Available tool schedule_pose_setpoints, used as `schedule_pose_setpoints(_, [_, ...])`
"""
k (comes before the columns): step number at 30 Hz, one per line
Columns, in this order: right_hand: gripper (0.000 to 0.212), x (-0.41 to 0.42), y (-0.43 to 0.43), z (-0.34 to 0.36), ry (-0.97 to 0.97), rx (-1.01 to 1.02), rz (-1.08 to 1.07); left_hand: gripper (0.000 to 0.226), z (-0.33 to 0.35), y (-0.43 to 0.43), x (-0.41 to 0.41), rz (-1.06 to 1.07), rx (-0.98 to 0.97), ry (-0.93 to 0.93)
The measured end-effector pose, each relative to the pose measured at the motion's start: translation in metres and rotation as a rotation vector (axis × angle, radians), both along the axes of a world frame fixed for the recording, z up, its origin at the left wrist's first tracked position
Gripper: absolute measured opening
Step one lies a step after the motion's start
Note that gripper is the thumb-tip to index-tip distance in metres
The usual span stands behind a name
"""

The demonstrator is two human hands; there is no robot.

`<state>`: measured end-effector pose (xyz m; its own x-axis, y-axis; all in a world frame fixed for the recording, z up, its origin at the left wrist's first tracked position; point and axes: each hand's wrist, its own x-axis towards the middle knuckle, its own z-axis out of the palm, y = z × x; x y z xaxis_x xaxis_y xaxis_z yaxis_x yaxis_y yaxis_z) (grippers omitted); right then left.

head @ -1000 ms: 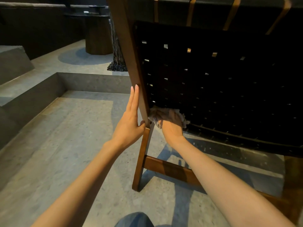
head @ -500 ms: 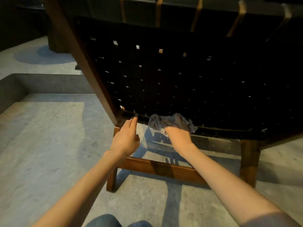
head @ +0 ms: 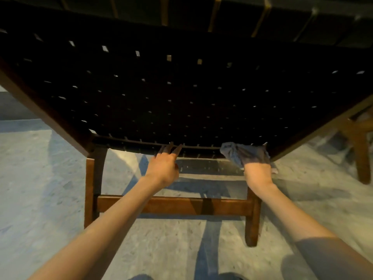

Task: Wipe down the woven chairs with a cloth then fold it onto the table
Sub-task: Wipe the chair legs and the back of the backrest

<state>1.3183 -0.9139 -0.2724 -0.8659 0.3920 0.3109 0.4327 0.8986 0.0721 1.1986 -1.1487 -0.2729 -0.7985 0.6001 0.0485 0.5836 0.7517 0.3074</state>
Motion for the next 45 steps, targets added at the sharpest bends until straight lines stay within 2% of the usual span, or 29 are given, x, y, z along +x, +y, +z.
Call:
schedule_pose_setpoints(5, [0.039, -0.007, 0.007, -0.006, -0.144, -0.018, -0.212, 0.047, 0.001, 0.012, 0.013, 0.026, 0.044, 0.003])
schedule_pose_setpoints(14, [0.039, -0.004, 0.011, -0.013, -0.102, -0.007, -0.157, 0.062, -0.002, -0.001, 0.035, -0.026, 0.022, 0.156])
schedule_pose_setpoints(18, [0.032, -0.006, 0.003, 0.014, -0.376, -0.188, -0.155, 0.062, 0.016, 0.001, 0.048, -0.027, -0.043, 0.115])
schedule_pose_setpoints(19, [0.032, -0.008, -0.003, 0.023, -0.39, -0.226, -0.149, 0.062, 0.023, 0.002, 0.051, -0.029, -0.053, 0.098])
schedule_pose_setpoints(23, [0.034, -0.002, -0.047, 0.055, -0.269, -0.322, -0.092, 0.062, 0.061, -0.003, 0.065, -0.032, -0.089, 0.005])
schedule_pose_setpoints(26, [0.044, 0.021, -0.085, 0.076, -0.214, -0.501, 0.094, 0.061, 0.099, -0.02, 0.077, -0.009, -0.101, -0.072])
schedule_pose_setpoints(28, [0.052, 0.041, -0.109, 0.1, -0.277, -0.578, 0.214, 0.057, 0.129, -0.038, 0.086, 0.025, -0.091, -0.147])
schedule_pose_setpoints(32, [0.052, 0.081, -0.148, 0.172, -0.311, -0.665, 0.402, 0.032, 0.198, -0.085, 0.109, 0.062, -0.046, -0.409])
schedule_pose_setpoints(35, [0.051, 0.108, -0.181, 0.242, -0.347, -0.723, 0.486, 0.032, 0.256, -0.121, 0.134, 0.183, 0.111, -0.582])
schedule_pose_setpoints(40, [0.05, 0.117, -0.236, 0.354, -0.355, -0.784, 0.571, 0.039, 0.355, -0.18, 0.161, 0.316, 0.241, -0.674])
schedule_pose_setpoints(42, [0.049, 0.114, -0.249, 0.383, -0.353, -0.795, 0.599, 0.041, 0.385, -0.195, 0.166, 0.329, 0.299, -0.681])
schedule_pose_setpoints(45, [0.048, 0.092, -0.284, 0.428, -0.364, -0.814, 0.673, 0.043, 0.433, -0.238, 0.161, 0.46, 0.433, -0.742])
